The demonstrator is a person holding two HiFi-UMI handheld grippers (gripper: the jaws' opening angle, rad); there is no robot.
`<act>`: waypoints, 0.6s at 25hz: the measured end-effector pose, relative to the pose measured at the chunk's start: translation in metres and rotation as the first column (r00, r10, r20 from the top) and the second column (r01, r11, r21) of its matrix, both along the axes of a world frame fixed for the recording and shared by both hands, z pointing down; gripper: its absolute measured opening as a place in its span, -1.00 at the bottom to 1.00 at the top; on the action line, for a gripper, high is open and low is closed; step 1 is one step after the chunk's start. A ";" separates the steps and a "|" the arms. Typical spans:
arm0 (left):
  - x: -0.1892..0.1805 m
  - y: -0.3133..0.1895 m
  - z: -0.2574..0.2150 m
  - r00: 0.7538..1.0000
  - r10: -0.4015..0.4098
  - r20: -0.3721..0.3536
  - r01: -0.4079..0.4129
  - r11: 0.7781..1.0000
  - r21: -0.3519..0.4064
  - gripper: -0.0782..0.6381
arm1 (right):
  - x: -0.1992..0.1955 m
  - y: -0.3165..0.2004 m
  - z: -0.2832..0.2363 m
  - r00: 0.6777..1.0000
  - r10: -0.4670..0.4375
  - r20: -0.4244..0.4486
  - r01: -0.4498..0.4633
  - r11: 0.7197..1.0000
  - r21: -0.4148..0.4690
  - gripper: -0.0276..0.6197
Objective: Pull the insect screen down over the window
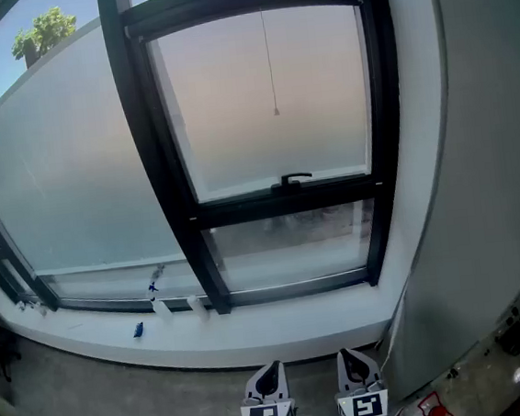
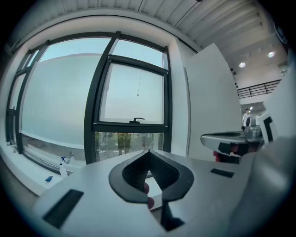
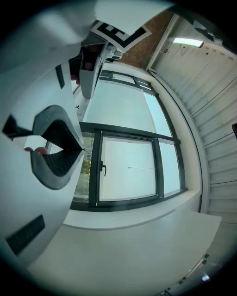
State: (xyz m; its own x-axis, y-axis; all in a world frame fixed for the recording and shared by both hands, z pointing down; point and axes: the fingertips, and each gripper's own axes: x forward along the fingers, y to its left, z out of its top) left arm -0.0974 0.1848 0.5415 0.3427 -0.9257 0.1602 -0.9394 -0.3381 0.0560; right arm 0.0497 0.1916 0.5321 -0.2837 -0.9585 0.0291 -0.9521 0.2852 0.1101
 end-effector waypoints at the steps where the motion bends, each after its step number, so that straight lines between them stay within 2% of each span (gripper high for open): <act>1: 0.000 0.000 0.001 1.000 0.001 -0.001 -0.001 1.000 0.002 -0.78 | -0.001 0.001 -0.001 1.000 -0.003 -0.003 0.003 1.000 -0.001 -0.90; 6: 0.002 0.004 0.013 1.000 0.020 0.015 -0.020 1.000 0.000 -0.78 | -0.002 0.006 -0.002 1.000 -0.010 -0.005 0.010 1.000 -0.006 -0.90; 15: 0.000 0.007 0.010 1.000 0.006 0.014 -0.006 1.000 0.001 -0.78 | -0.001 0.010 -0.001 1.000 -0.008 0.000 0.008 1.000 -0.006 -0.91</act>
